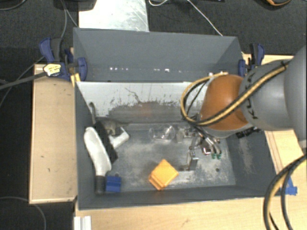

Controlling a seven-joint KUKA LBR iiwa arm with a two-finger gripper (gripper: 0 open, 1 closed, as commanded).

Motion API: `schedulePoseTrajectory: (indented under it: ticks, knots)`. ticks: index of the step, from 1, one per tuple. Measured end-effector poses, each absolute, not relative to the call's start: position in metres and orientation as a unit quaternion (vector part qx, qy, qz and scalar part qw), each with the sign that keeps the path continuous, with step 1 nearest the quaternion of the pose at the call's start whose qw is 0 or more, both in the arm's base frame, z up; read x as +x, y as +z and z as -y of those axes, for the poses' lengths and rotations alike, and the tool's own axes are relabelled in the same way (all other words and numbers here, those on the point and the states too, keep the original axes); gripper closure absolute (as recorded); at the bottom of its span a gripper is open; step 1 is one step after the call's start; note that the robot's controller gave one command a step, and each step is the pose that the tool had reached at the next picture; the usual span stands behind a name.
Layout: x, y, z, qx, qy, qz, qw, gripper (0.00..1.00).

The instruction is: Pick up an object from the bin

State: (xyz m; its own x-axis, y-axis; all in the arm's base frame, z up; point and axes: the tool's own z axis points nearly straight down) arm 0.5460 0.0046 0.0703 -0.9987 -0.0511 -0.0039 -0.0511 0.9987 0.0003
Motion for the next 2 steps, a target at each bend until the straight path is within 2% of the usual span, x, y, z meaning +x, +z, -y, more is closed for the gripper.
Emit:
schedulePoseTrajectory:
  ticks: [1,2]
  knots:
    - [0.480,0.071,-0.029,-0.013,0.001,-1.000,0.003,0.00]
    - [0.493,0.070,-0.054,-0.044,0.000,-0.999,0.004,0.00]
